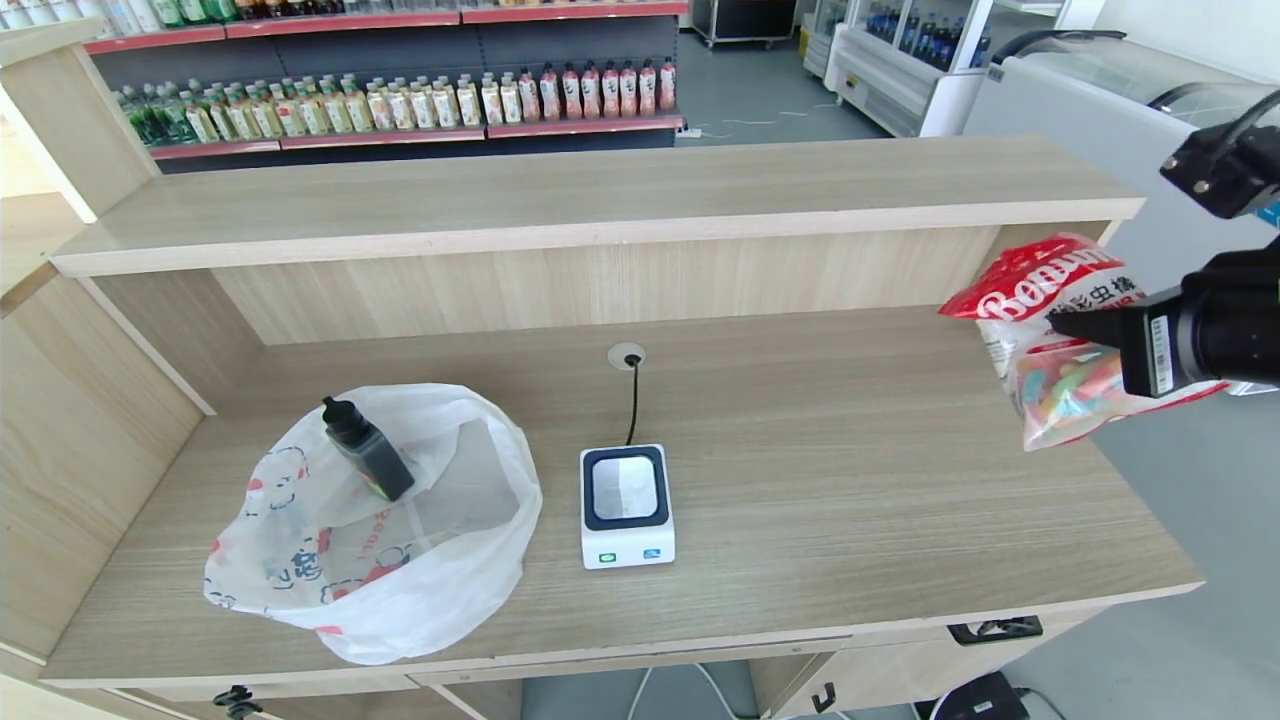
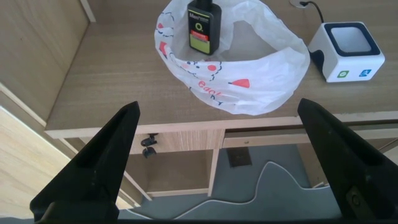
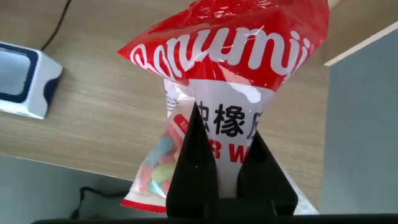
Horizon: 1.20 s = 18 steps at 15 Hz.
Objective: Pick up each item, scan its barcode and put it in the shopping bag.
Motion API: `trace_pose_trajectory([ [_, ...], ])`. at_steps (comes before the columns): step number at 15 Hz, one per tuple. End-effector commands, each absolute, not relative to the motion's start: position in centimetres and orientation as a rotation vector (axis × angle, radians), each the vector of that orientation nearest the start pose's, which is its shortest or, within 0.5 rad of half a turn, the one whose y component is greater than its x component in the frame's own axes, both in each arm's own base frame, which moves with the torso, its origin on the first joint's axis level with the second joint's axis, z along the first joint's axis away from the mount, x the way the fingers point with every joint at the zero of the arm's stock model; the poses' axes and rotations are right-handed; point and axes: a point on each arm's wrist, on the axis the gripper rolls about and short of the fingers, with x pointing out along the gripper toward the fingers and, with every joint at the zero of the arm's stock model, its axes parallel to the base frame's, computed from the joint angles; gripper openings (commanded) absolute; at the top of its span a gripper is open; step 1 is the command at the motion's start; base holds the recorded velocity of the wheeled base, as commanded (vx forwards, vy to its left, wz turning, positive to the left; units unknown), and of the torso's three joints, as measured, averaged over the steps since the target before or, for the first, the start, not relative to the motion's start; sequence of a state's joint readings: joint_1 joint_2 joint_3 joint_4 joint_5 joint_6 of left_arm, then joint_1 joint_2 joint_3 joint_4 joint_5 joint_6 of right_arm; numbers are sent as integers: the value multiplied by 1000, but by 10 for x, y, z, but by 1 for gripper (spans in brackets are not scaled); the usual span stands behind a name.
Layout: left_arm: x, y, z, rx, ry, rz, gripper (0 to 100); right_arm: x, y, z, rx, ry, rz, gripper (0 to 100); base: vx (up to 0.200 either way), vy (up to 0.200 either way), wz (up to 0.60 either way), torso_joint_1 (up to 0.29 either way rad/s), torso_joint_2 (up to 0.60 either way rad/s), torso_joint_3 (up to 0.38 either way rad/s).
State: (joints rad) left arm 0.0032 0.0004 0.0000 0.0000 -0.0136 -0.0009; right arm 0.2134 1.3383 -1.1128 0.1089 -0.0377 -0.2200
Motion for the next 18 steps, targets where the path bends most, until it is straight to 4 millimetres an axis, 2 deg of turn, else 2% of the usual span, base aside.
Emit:
trace_pose_trajectory([
  [1,-23,0,75,0,0,-11,100,210,28,300,-187,274,182,0,0,0,0,0,0,0],
  [4,-23,0,75,0,0,-11,100,211,24,291,-169,293,252,0,0,0,0,0,0,0],
  [11,-23,0,75,-2,0,-11,100,221,32,291,-166,236,323,0,0,0,0,0,0,0],
  [17,-23,0,75,0,0,-11,100,227,44,290,-169,211,390,0,0,0,600,-1,1,1],
  [18,-23,0,75,-2,2,-11,100,228,45,289,-166,215,401,0,0,0,0,0,0,0],
])
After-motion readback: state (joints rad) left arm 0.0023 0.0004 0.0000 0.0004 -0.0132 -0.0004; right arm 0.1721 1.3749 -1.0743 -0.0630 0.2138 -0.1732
